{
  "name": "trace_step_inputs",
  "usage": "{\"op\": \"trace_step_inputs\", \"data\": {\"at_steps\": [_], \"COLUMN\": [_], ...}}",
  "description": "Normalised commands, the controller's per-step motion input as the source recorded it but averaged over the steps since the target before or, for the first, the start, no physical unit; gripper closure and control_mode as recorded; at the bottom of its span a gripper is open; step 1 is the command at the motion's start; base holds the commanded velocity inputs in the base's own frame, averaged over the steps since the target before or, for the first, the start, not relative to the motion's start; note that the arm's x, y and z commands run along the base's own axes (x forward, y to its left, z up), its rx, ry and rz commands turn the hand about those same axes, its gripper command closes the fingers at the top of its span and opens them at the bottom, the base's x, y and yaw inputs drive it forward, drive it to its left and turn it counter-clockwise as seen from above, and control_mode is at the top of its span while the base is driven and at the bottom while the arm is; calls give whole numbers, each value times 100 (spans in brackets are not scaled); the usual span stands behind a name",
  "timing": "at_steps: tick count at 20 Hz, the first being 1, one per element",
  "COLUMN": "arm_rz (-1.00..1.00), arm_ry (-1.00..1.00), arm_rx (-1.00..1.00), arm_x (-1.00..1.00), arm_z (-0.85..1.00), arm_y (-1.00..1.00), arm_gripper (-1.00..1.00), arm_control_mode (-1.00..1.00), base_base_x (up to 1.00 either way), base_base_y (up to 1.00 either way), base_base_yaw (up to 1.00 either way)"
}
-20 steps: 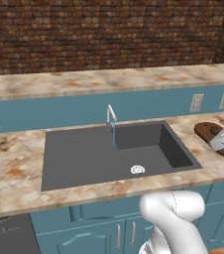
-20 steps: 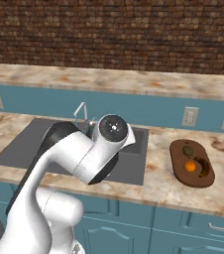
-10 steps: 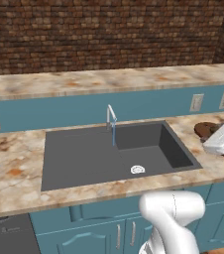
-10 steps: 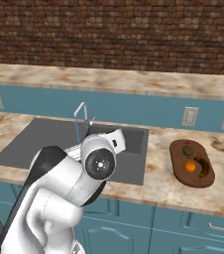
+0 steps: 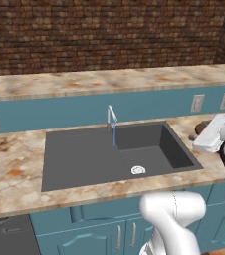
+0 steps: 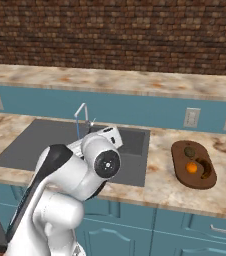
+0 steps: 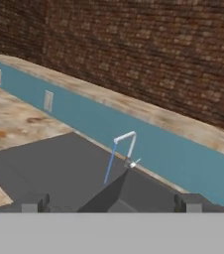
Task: Pick the tangerine, banana, kiwi from the sink and place them on the cutting board to airdry. Then turn off the sink faucet.
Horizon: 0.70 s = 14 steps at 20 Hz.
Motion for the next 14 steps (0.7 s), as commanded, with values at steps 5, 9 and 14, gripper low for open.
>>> {"op": "trace_step_inputs", "data": {"at_steps": [5, 9, 14], "arm_rz": [30, 18, -2], "arm_ry": [0, 0, 0], "arm_rx": [0, 0, 1], "arm_x": [25, 29, 34], "arm_z": [-18, -20, -9], "arm_y": [5, 23, 30], "arm_gripper": [-100, -100, -100], "arm_control_mode": [-100, -100, -100], "base_base_x": [0, 0, 0], "base_base_y": [0, 0, 0], "base_base_yaw": [0, 0, 0]}}
